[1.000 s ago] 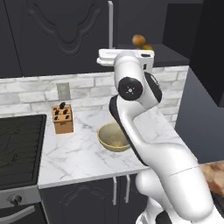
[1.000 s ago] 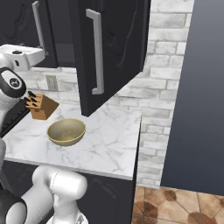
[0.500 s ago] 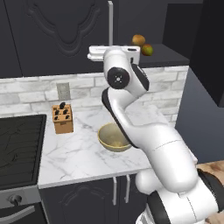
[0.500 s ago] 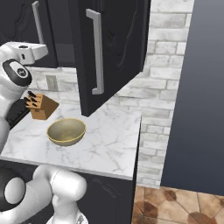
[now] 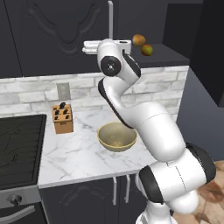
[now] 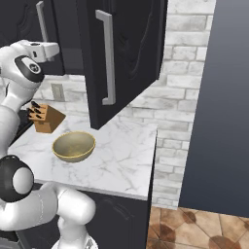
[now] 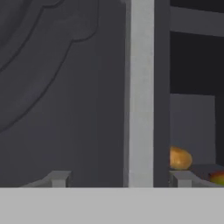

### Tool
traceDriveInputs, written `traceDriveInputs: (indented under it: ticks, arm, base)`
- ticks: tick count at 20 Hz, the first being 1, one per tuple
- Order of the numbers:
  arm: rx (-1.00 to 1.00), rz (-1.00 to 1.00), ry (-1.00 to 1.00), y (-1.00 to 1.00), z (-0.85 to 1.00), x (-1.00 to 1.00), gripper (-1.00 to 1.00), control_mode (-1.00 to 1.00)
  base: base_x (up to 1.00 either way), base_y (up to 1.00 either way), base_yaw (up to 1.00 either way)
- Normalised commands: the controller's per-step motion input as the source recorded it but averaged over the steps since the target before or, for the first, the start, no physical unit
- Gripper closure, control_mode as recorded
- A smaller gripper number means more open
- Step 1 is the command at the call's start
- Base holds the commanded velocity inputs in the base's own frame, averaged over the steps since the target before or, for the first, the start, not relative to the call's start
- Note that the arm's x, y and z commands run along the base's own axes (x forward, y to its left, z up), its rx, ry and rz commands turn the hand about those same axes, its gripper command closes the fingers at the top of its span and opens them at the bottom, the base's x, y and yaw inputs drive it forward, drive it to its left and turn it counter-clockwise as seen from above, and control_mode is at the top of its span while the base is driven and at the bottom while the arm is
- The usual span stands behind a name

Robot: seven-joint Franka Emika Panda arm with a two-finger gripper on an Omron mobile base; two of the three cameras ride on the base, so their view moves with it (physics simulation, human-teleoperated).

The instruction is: Open the cabinet. Pick the tangerine and mango from the cabinet and place them into the bowl. Then close the cabinet.

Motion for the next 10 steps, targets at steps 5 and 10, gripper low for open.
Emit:
traceDriveInputs:
  ticks: [5,10]
  arm:
    - [0.0,-0.02,0.0,0.14,-0.12,0.9,1.0,-1.0]
    - [0.0,-0.05,0.0,0.12,-0.01,0.33,1.0,-1.0]
  base:
    - [0.0,0.0,0.0]
    - [0.0,0.0,0.0]
